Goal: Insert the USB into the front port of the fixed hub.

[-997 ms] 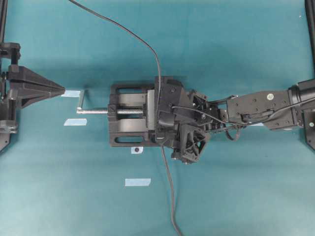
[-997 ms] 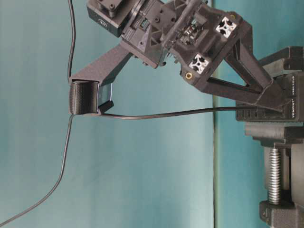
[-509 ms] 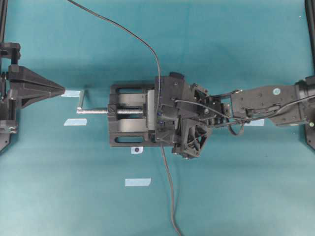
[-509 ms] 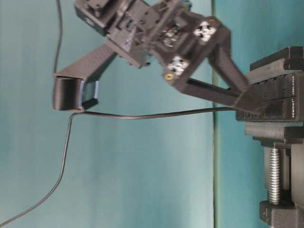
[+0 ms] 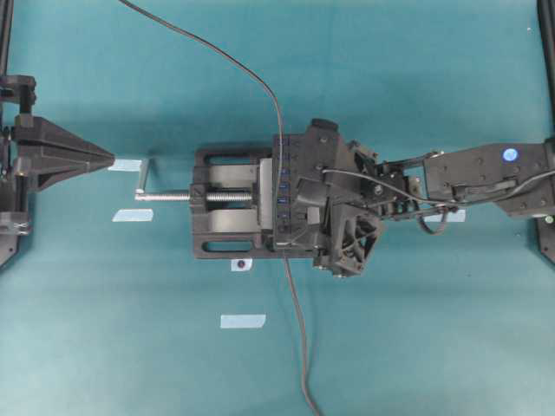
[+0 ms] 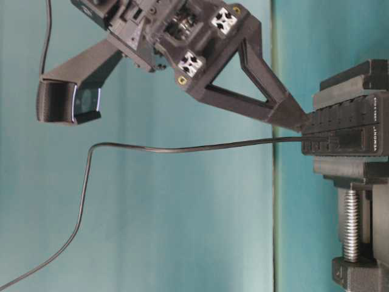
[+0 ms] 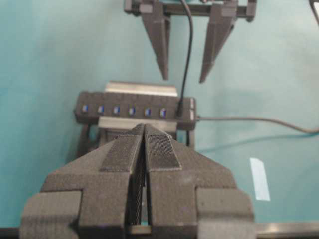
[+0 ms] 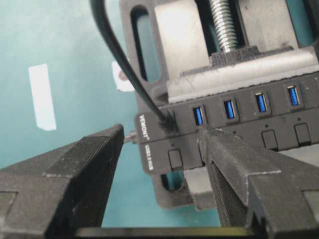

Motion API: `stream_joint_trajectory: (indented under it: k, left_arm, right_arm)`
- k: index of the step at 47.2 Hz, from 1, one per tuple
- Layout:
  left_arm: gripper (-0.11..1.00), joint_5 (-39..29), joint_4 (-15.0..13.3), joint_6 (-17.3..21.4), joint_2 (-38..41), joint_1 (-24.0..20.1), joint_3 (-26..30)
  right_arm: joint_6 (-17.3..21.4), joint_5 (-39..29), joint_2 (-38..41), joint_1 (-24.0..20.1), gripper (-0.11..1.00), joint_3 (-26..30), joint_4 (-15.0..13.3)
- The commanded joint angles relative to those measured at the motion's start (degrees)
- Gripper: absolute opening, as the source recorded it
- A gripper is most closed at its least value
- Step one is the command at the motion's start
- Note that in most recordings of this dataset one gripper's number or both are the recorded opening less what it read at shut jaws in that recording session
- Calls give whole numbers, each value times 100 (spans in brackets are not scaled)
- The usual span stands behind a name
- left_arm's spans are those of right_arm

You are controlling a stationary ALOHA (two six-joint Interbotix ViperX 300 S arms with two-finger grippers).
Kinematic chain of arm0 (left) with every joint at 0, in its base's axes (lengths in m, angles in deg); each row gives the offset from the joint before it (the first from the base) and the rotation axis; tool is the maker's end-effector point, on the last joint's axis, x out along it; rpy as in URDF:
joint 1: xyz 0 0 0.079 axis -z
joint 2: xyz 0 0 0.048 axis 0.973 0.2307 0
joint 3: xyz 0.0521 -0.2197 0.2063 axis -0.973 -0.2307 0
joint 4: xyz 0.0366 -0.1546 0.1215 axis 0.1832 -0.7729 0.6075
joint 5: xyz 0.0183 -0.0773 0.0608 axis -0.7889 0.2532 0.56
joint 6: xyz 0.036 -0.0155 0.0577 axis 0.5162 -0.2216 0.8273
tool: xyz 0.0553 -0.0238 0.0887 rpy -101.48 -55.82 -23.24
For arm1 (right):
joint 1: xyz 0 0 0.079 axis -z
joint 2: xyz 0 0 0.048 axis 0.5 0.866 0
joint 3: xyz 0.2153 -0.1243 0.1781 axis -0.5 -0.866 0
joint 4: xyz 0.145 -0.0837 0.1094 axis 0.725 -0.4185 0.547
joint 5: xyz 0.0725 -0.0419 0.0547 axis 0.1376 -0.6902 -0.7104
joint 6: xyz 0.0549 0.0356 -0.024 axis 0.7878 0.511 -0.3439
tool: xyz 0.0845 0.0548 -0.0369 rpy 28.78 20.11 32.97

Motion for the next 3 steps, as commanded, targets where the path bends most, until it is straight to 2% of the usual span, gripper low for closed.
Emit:
stream_joint_trajectory:
  k: [1, 3]
  left_arm:
    - [0, 53, 0, -9, 18, 9, 114]
    - [0, 53, 9, -9, 18, 9, 114]
  right_arm:
    - [-88, 18, -220, 26, 67, 35, -9]
    - [-88, 0, -237, 26, 67, 26, -9]
